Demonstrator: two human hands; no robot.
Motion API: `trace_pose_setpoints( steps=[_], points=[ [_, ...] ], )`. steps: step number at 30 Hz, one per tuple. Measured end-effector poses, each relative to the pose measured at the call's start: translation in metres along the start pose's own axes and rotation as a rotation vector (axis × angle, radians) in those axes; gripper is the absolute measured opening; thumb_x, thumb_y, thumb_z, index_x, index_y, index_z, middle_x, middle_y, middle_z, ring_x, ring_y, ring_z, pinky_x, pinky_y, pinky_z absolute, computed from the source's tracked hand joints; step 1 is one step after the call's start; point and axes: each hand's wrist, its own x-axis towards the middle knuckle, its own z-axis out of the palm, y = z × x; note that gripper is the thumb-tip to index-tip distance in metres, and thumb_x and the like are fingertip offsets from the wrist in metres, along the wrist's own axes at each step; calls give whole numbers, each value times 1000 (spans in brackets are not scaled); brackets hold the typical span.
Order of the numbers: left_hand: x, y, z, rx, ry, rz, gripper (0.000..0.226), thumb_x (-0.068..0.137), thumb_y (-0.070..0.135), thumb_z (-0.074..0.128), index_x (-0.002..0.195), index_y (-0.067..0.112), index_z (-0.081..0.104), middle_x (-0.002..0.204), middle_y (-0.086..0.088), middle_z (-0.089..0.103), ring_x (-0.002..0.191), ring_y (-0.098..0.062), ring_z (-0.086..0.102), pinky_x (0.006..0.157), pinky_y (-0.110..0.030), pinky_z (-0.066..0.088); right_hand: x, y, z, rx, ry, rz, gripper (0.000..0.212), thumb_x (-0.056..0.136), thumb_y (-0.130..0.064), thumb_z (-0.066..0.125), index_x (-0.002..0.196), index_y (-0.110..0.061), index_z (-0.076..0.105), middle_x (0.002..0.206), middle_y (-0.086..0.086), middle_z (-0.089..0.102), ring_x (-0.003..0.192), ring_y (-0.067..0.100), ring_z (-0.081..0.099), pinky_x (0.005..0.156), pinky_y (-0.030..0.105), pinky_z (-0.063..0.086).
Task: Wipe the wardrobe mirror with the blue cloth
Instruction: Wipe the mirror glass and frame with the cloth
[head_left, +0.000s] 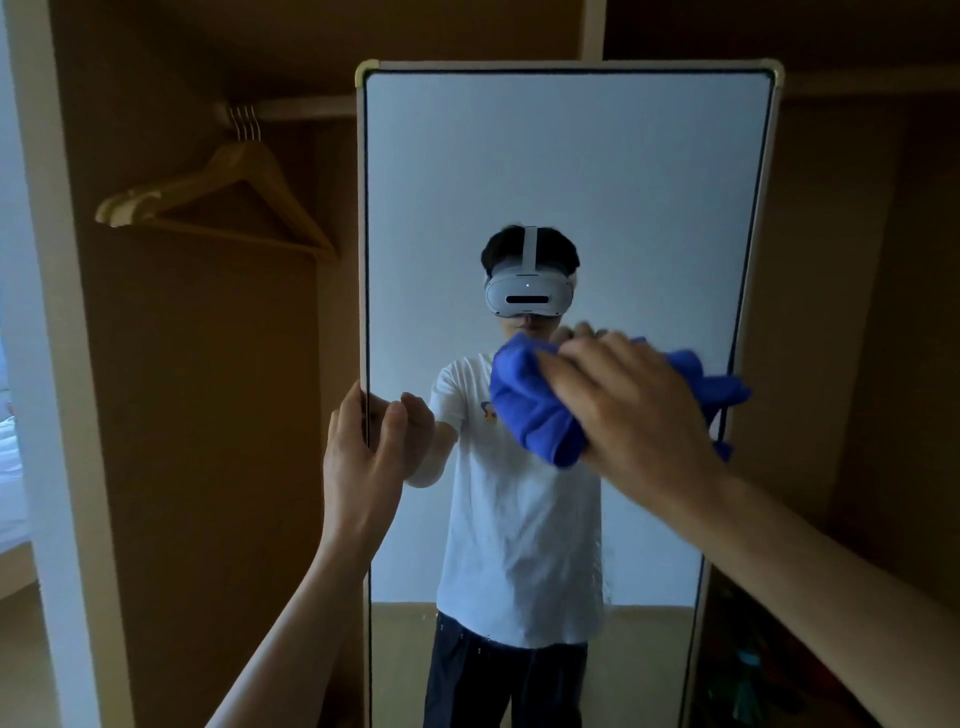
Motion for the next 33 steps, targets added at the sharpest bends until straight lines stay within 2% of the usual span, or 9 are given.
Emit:
trace_pose_setpoints(
  steps=[3, 9, 12, 14, 15, 21, 24, 27, 33],
  points=[
    [0, -3, 1, 18, -11, -6, 20, 103, 36, 55, 110, 18, 56, 112, -3, 57, 100, -19, 59, 73, -29, 48, -33, -20, 9, 65, -68, -32, 40, 84, -6, 65, 123, -12, 61, 103, 7, 62, 88, 29, 55, 79, 44, 48],
    [-1, 1, 2, 66, 13, 52, 19, 106, 37, 49, 105, 19, 55, 101, 3, 54, 93, -11, 56, 73, -30, 47, -34, -9, 10, 55, -60, -68, 37, 89, -2, 62, 125, -9, 59, 99, 9, 62, 87, 29, 55, 83, 45, 50],
    [-2, 0, 2, 76, -2, 62, 38, 104, 49, 44, 128, 22, 55, 106, 8, 54, 97, -14, 57, 80, -33, 50, -12, 18, -6, 21, -29, -26, 36, 92, -7, 46, 127, -6, 57, 105, 13, 61, 91, 34, 55, 83, 50, 46],
    [-2, 0, 2, 93, 9, 57, 61, 99, 57, 40, 148, 21, 45, 114, 4, 53, 104, -15, 55, 84, -36, 50, 8, 41, -23, -33, 12, 39, 36, 90, -11, 51, 125, -7, 58, 106, 13, 61, 90, 35, 53, 77, 48, 42],
    [-3, 0, 1, 93, 12, 65, 62, 100, 56, 40, 151, 21, 42, 114, 4, 52, 105, -15, 54, 83, -35, 49, 16, 51, -30, -70, 30, 70, 35, 90, -13, 55, 124, -8, 58, 105, 13, 61, 89, 35, 53, 77, 48, 42],
    [-4, -5, 2, 95, 13, 73, 51, 106, 47, 46, 150, 21, 42, 115, 0, 51, 108, -21, 55, 87, -43, 52, 23, 67, -40, -133, 46, 101, 37, 91, -20, 52, 127, -10, 58, 104, 13, 63, 89, 35, 55, 78, 48, 43],
    [-5, -7, 3, 95, 19, 74, 45, 106, 45, 47, 141, 18, 47, 114, -2, 52, 106, -23, 56, 85, -41, 51, -9, 51, -27, -81, 44, 91, 38, 90, -13, 55, 128, -8, 60, 108, 12, 64, 90, 34, 56, 78, 48, 44],
    [-5, -8, 2, 106, 4, 68, 53, 103, 53, 44, 138, 13, 49, 116, -6, 54, 106, -25, 57, 86, -44, 54, -54, 30, -10, -20, 5, 44, 37, 91, -6, 60, 128, -6, 62, 110, 13, 64, 92, 33, 58, 80, 47, 48],
    [-6, -5, 2, 108, 17, 49, 40, 107, 40, 47, 136, 13, 52, 120, -8, 54, 108, -25, 56, 83, -36, 46, -97, 17, 2, 14, -112, -48, 38, 95, -8, 55, 134, -10, 58, 107, 12, 64, 85, 31, 60, 74, 48, 50]
  ],
)
